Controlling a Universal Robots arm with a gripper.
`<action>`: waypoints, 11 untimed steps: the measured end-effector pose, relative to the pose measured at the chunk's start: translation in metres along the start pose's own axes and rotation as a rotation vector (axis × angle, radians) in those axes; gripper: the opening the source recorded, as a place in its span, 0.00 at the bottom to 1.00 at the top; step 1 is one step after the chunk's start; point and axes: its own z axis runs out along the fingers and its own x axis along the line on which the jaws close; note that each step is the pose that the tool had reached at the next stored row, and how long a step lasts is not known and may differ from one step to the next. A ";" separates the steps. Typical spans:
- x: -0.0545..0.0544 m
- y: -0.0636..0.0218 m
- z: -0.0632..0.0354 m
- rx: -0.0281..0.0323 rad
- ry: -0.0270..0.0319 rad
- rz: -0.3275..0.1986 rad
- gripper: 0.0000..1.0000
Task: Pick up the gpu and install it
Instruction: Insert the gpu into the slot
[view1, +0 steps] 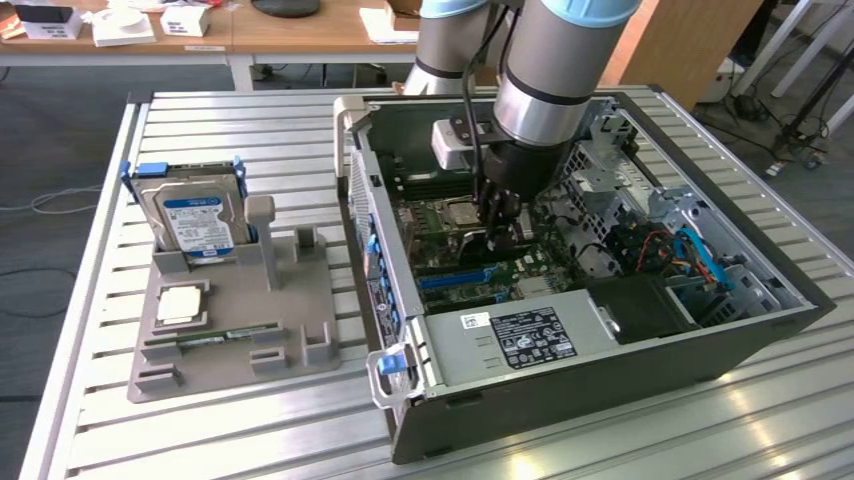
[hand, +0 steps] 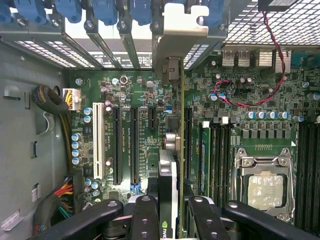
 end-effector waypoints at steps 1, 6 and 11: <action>0.000 0.0002 0.0000 0.0000 0.0000 0.000 0.28; 0.000 0.0004 0.0000 0.0000 0.0000 0.000 0.28; 0.000 0.0006 0.0015 0.0001 0.0000 0.000 0.28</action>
